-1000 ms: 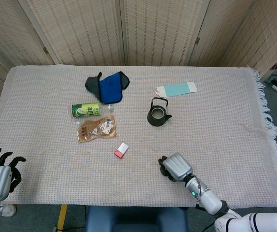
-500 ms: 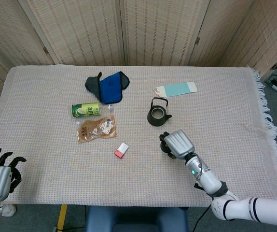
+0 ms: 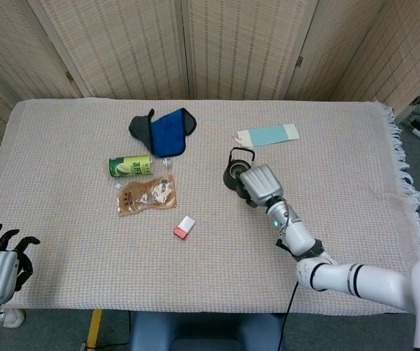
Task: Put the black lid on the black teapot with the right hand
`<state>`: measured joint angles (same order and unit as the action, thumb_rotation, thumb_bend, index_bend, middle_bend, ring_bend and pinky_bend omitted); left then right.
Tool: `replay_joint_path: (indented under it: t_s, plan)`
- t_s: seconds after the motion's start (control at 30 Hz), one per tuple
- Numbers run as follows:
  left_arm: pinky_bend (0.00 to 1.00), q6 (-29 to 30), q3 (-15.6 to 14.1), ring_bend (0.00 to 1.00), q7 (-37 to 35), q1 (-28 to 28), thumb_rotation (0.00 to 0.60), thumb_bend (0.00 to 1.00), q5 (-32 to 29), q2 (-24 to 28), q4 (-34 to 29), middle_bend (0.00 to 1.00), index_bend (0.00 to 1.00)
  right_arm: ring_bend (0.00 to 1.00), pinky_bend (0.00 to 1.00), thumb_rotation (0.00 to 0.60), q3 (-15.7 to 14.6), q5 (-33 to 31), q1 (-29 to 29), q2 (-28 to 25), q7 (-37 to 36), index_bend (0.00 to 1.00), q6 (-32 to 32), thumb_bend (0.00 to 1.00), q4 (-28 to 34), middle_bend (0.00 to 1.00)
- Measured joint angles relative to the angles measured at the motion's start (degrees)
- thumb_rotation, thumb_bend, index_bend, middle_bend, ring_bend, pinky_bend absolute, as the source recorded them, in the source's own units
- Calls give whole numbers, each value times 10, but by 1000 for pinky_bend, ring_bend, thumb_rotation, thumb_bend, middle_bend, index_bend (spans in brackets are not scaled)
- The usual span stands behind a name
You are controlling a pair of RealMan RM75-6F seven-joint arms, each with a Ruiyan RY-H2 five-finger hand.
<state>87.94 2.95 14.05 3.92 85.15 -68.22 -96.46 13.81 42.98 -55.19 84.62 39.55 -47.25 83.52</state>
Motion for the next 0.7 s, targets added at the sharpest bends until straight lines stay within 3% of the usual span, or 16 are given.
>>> replay_joint_path:
  t_s: [0.57,0.7]
  plan:
    - [47,4,-1,163,-10,-6,600,338,-4,3,7,181,370,899,835,600,4,-86,-73,70,7,416,26,327,-149,364]
    - [47,5,-1,163,-11,-8,600,339,-5,3,7,181,370,900,835,600,0,-98,-86,85,14,367,30,327,-176,342]
